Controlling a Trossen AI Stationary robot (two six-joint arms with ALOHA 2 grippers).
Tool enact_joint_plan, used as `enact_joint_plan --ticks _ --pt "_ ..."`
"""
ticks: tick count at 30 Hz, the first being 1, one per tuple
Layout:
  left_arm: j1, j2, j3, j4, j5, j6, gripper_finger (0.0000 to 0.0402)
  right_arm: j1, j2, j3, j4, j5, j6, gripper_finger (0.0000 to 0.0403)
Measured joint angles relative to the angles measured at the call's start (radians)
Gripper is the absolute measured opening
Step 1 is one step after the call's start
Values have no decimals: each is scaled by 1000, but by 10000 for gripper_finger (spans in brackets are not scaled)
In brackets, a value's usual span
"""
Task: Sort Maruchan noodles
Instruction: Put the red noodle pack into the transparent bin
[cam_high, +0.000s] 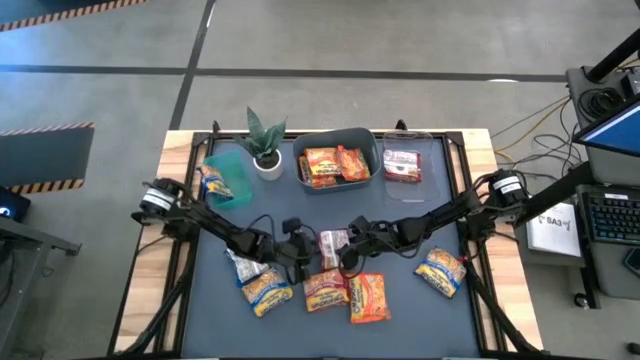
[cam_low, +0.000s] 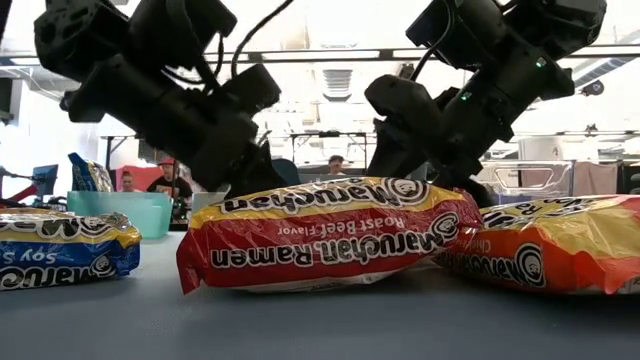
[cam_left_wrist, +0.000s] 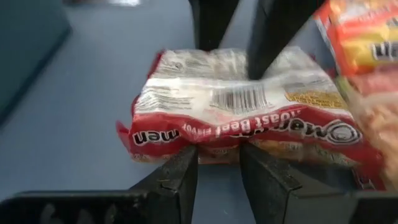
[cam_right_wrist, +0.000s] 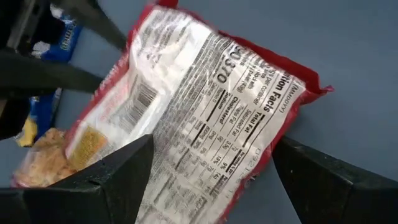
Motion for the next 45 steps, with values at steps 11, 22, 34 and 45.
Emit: enact_joint_plan --ticks 11,22,34,45 --pt "6 -99 1 33 -32 101 103 -11 -13 1 17 -8 -50 313" --pt "16 -99 3 197 -29 131 103 -22 -64 1 8 2 -107 313" --pt "19 -99 4 268 -21 179 103 -22 -52 0 74 49 -184 313" --pt "20 -71 17 271 -21 180 103 -17 -55 0 -111 6 -147 313"
